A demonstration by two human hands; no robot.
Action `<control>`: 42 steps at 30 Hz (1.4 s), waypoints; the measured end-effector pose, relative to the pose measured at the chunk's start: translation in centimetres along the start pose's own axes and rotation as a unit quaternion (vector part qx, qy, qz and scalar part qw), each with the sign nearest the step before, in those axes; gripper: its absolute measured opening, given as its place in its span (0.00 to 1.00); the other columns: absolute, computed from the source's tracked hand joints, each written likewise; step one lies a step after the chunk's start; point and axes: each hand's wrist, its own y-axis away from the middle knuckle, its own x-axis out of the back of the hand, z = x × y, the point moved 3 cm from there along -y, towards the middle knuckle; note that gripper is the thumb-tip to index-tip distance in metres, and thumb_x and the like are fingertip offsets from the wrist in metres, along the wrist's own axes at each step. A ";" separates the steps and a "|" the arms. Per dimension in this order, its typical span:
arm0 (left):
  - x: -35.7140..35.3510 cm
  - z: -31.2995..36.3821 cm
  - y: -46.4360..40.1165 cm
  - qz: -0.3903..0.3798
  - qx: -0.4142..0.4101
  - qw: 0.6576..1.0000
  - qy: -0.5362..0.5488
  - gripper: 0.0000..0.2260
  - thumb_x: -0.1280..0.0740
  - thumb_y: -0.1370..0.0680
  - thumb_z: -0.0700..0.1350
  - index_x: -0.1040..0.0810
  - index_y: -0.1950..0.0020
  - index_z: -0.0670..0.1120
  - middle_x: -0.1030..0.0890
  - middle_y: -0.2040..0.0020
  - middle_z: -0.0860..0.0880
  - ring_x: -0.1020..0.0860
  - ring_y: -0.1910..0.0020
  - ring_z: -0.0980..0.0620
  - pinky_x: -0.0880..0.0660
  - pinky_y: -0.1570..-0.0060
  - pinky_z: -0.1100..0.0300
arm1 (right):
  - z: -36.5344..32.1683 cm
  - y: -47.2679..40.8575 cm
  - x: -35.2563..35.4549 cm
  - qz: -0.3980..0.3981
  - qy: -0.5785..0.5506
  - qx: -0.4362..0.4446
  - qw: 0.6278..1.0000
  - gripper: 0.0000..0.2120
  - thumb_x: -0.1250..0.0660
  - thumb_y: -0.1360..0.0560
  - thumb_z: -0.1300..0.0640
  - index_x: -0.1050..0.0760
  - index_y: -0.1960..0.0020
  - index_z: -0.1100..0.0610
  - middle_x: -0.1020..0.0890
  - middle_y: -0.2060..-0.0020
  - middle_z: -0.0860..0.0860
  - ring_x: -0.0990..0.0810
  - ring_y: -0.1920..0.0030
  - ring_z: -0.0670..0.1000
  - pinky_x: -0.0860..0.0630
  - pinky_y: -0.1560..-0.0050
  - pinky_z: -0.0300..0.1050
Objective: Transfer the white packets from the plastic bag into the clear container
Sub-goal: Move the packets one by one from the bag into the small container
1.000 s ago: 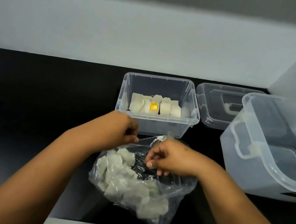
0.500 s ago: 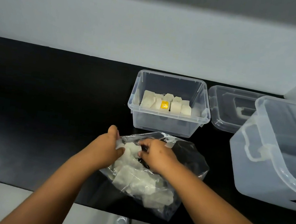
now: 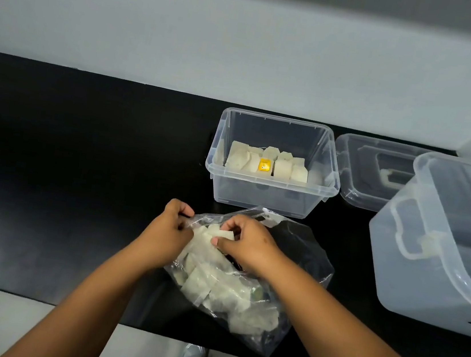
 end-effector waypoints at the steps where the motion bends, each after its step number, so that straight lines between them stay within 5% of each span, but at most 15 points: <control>1: -0.1 0.0 0.0 -0.002 0.003 1.000 0.025 0.11 0.38 0.24 0.35 0.31 0.49 0.51 0.20 0.54 0.40 0.23 0.60 0.47 0.24 0.57 0.45 | -0.1 0.0 0.0 -0.001 -0.015 -0.001 1.000 0.15 0.25 0.31 0.48 0.23 0.49 0.53 0.21 0.55 0.47 0.23 0.55 0.48 0.26 0.53 0.42; 4: -0.6 0.4 0.1 -0.011 0.005 0.995 0.097 0.11 0.37 0.23 0.34 0.30 0.48 0.49 0.20 0.56 0.41 0.23 0.60 0.46 0.25 0.57 0.48 | -0.3 -0.2 -0.4 -0.010 -0.074 -0.017 0.997 0.14 0.23 0.33 0.51 0.22 0.51 0.53 0.19 0.59 0.47 0.22 0.61 0.47 0.24 0.56 0.43; 8: -1.2 0.9 0.0 -0.020 0.017 0.986 0.168 0.10 0.34 0.23 0.35 0.30 0.47 0.47 0.19 0.58 0.43 0.22 0.60 0.45 0.25 0.59 0.52 | -0.6 -0.2 -0.6 -0.007 -0.054 0.003 0.999 0.10 0.22 0.33 0.52 0.22 0.57 0.51 0.22 0.63 0.44 0.26 0.65 0.42 0.31 0.68 0.32; 13: -1.2 0.9 -0.3 -0.014 0.016 0.989 0.146 0.10 0.36 0.24 0.33 0.29 0.47 0.46 0.20 0.57 0.45 0.22 0.61 0.48 0.25 0.60 0.54 | -0.3 0.0 0.0 -0.028 -0.098 0.009 0.995 0.08 0.25 0.30 0.57 0.19 0.53 0.59 0.18 0.60 0.50 0.24 0.60 0.44 0.28 0.58 0.39; 17: -1.3 1.0 -0.2 -0.004 0.003 0.991 0.135 0.09 0.35 0.24 0.34 0.29 0.48 0.46 0.21 0.56 0.45 0.23 0.61 0.49 0.25 0.59 0.53 | 0.9 0.6 0.8 -0.032 -0.120 -0.009 0.992 0.07 0.24 0.31 0.54 0.20 0.55 0.53 0.18 0.59 0.51 0.24 0.60 0.46 0.26 0.54 0.43; 21: -0.9 0.5 -0.2 0.023 -0.008 0.996 0.089 0.08 0.33 0.24 0.37 0.27 0.51 0.49 0.20 0.55 0.41 0.23 0.60 0.45 0.25 0.55 0.46 | 2.1 1.7 2.3 -0.005 -0.121 -0.015 0.993 0.07 0.24 0.31 0.55 0.20 0.56 0.52 0.19 0.61 0.47 0.24 0.60 0.45 0.27 0.56 0.40; 30: 0.4 0.6 0.6 0.109 -0.041 0.987 -0.114 0.07 0.37 0.25 0.35 0.29 0.50 0.46 0.23 0.58 0.48 0.24 0.61 0.48 0.29 0.64 0.59 | 4.7 3.2 5.7 0.046 -0.124 -0.039 0.990 0.07 0.24 0.30 0.59 0.21 0.57 0.54 0.20 0.64 0.44 0.23 0.62 0.43 0.27 0.58 0.37; 33: 0.2 2.2 1.5 0.165 -0.093 0.955 -0.227 0.11 0.34 0.27 0.38 0.28 0.46 0.46 0.25 0.49 0.48 0.26 0.50 0.46 0.27 0.55 0.54 | 5.1 3.3 5.6 0.034 -0.126 -0.053 0.990 0.07 0.25 0.29 0.57 0.21 0.53 0.57 0.18 0.59 0.48 0.20 0.55 0.47 0.23 0.51 0.42; 36: -0.8 5.2 3.1 0.223 -0.229 0.903 -0.289 0.12 0.32 0.26 0.42 0.26 0.43 0.46 0.26 0.46 0.47 0.28 0.47 0.46 0.27 0.52 0.51 | 5.2 3.5 5.8 0.025 -0.098 -0.070 0.992 0.09 0.29 0.25 0.54 0.20 0.48 0.57 0.17 0.50 0.53 0.18 0.48 0.52 0.22 0.48 0.46; 39: -3.2 7.7 3.6 0.109 -0.350 0.886 -0.283 0.05 0.34 0.24 0.43 0.23 0.49 0.47 0.23 0.52 0.51 0.27 0.53 0.53 0.28 0.53 0.58 | 5.8 3.7 5.9 0.016 -0.076 -0.087 0.993 0.10 0.32 0.23 0.55 0.20 0.44 0.55 0.16 0.49 0.50 0.18 0.48 0.51 0.20 0.46 0.47; 42: -6.3 7.4 1.9 -0.091 -0.291 0.894 -0.327 0.06 0.34 0.23 0.44 0.19 0.49 0.48 0.20 0.53 0.52 0.22 0.53 0.53 0.26 0.51 0.60 | 5.7 3.9 6.2 0.032 -0.036 -0.077 0.996 0.07 0.32 0.24 0.59 0.18 0.48 0.54 0.16 0.53 0.52 0.18 0.53 0.49 0.22 0.48 0.45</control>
